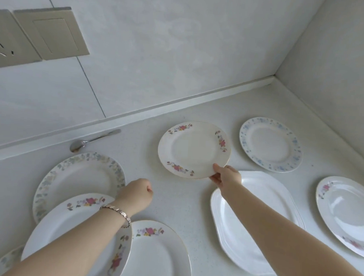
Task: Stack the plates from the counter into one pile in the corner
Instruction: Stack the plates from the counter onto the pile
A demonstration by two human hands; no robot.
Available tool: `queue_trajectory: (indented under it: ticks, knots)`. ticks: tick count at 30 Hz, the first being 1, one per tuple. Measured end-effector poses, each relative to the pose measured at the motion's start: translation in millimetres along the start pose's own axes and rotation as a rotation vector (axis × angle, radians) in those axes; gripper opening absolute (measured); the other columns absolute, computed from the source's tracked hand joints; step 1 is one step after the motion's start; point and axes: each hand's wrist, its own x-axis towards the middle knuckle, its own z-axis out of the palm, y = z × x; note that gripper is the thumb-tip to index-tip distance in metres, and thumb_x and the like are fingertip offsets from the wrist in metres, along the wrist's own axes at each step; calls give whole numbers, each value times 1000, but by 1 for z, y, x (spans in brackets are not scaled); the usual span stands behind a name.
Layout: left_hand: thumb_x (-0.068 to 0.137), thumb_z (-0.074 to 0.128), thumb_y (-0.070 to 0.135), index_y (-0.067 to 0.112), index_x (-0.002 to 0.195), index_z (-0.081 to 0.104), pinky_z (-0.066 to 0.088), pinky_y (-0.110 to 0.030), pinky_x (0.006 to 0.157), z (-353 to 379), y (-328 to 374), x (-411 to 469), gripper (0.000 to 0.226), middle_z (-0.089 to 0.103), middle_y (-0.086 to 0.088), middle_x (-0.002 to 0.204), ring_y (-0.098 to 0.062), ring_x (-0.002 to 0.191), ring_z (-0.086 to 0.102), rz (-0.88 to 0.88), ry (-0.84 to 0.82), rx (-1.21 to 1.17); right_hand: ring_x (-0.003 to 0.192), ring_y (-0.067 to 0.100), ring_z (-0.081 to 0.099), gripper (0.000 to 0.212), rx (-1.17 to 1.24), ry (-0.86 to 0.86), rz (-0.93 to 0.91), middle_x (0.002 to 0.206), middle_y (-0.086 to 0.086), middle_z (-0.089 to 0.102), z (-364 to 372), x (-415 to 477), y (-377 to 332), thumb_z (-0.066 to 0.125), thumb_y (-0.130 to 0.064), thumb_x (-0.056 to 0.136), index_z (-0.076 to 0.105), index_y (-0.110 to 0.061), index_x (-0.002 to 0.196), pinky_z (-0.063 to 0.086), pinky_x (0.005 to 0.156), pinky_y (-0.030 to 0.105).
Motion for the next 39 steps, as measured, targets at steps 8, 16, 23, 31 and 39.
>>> queue_trajectory:
  ticks: [8,16,23,31,39]
  knots:
    - [86,42,11,18,74,55,49,-32,76,25,39,-31,19,69,-7,93,-30,88,64,17,38,-38,58,14,68,9,88,-51,-40,63,5,71,-158,-52,-16,57,1,87,60,-4,82,56,49,20]
    - [85,41,10,21,62,48,36,-22,54,62,79,-55,27,53,3,64,-23,60,52,48,39,-51,49,10,68,10,48,77,6,64,7,71,-256,-65,17,56,2,87,60,-2,79,57,50,18]
    - [85,42,8,25,62,50,44,-28,69,70,90,-64,29,62,0,76,-26,84,63,85,31,-61,63,16,65,7,69,74,71,81,10,65,-260,-53,45,58,-2,88,59,-5,81,56,49,16]
    - [89,43,11,4,93,63,40,-25,52,64,91,-63,22,70,-11,96,-30,95,66,48,29,-146,60,24,66,14,-450,225,-88,70,12,67,-252,-54,52,57,-15,87,54,-2,81,56,76,41]
    - [88,44,10,5,88,64,51,-32,68,65,98,-55,20,71,-13,94,-30,93,67,39,19,-126,45,14,65,24,-840,176,-79,54,4,68,-255,-45,40,56,-25,84,47,-5,95,55,49,26]
